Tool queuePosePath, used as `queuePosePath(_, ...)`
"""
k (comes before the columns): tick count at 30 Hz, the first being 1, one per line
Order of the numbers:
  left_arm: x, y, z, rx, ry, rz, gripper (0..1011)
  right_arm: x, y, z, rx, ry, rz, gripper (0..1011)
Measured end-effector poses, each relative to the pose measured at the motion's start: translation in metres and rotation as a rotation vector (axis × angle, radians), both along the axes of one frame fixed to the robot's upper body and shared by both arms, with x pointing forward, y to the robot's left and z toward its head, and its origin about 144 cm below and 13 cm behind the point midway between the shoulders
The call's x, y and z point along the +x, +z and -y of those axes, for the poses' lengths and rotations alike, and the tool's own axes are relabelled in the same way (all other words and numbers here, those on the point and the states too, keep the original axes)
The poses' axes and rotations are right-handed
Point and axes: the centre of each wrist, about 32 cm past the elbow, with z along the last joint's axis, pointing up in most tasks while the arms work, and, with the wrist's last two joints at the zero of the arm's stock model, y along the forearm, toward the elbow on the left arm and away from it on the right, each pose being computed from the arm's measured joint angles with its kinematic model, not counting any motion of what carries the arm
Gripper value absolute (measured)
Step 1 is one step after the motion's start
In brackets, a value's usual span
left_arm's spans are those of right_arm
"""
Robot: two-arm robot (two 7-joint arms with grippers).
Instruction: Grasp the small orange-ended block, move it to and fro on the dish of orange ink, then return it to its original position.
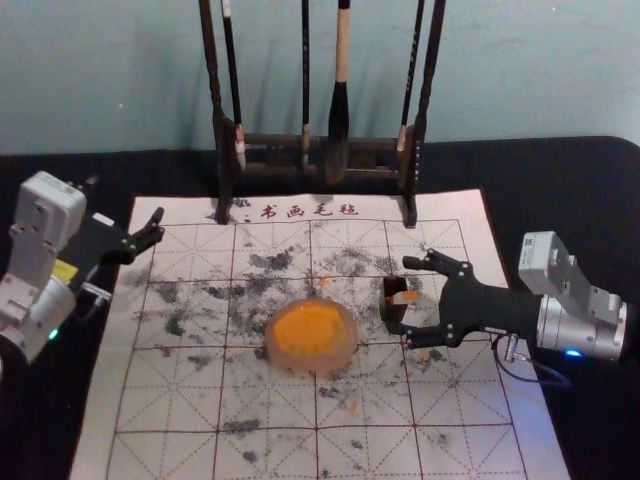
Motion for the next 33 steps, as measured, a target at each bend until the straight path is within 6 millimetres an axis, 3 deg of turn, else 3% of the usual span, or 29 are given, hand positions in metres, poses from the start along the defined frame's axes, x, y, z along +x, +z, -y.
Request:
queuePosePath(9, 0.0, 0.0, 0.0, 0.0, 0.0, 0.0, 1001, 0.0, 0.0001, 0.0, 0.001, 0.0, 0.0, 941)
queuePosePath(22, 0.0, 0.0, 0.0, 0.0, 0.0, 0.0, 1001, 0.0001, 0.0001, 0.0, 0.001, 0.0, 0.0, 569)
queuePosePath(26, 0.0, 0.0, 0.0, 0.0, 0.0, 0.0, 1001, 0.0001, 0.0001, 0.0, 0.001, 0.0, 0.0, 404)
queuePosePath(33, 0.0, 0.0, 0.0, 0.0, 0.0, 0.0, 1001, 0.0001, 0.0001, 0.0, 0.001, 0.0, -0.001, 226)
